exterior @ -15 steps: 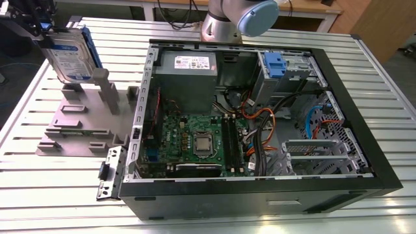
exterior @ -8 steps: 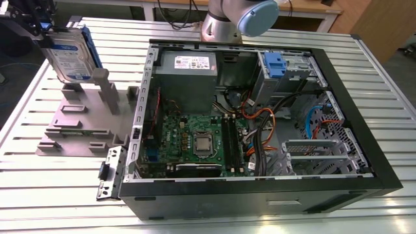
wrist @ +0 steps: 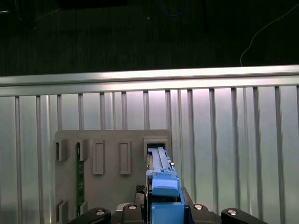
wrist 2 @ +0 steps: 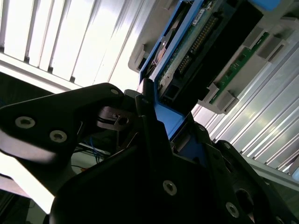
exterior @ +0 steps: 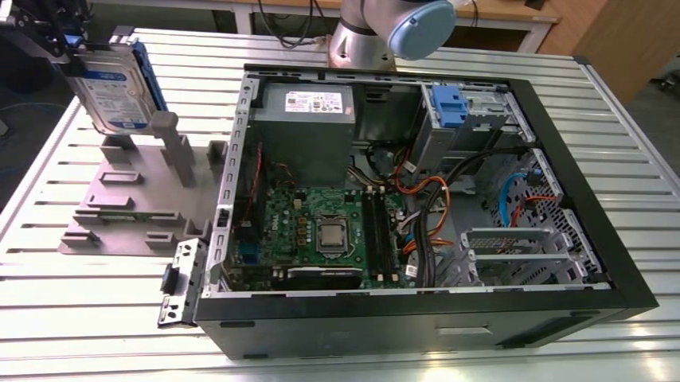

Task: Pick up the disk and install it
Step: 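Pick up the disk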

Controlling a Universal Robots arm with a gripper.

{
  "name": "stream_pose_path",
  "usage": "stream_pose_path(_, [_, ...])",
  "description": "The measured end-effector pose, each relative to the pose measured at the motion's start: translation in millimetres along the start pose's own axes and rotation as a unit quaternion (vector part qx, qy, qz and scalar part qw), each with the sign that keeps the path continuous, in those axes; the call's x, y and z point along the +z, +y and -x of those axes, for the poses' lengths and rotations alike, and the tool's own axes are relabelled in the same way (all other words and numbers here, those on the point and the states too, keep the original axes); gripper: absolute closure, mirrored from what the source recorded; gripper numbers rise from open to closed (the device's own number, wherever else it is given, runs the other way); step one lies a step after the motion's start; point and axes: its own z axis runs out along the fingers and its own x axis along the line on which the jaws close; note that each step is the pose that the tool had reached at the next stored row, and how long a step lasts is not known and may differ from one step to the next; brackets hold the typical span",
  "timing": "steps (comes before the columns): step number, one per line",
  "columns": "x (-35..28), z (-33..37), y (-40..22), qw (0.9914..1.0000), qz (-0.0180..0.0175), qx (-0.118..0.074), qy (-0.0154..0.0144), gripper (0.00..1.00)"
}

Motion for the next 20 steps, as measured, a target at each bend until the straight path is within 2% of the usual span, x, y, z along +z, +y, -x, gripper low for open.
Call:
stream_pose_path(3, [-0.5,0.0,-0.1,1.0,0.0,0.0,0.0,0.64])
stream_pose_path(4, [-3.6,0.0,-0.1,1.0,0.0,0.0,0.0,0.64])
stream_pose_path(5, [-3.7,0.0,-0.1,0.99996,-0.0005,0.0,0.0095,0.64])
stream_pose_path(15, [-4.9,0.0,-0.1,0.99993,-0.0007,0.0,0.0118,0.64])
stream_pose_path(17, [-5.0,0.1,-0.1,0.99994,-0.0006,0.0,0.0111,0.64])
stream_pose_path(20, [-4.9,0.0,-0.1,0.99996,-0.0005,0.0,0.0084,0.64])
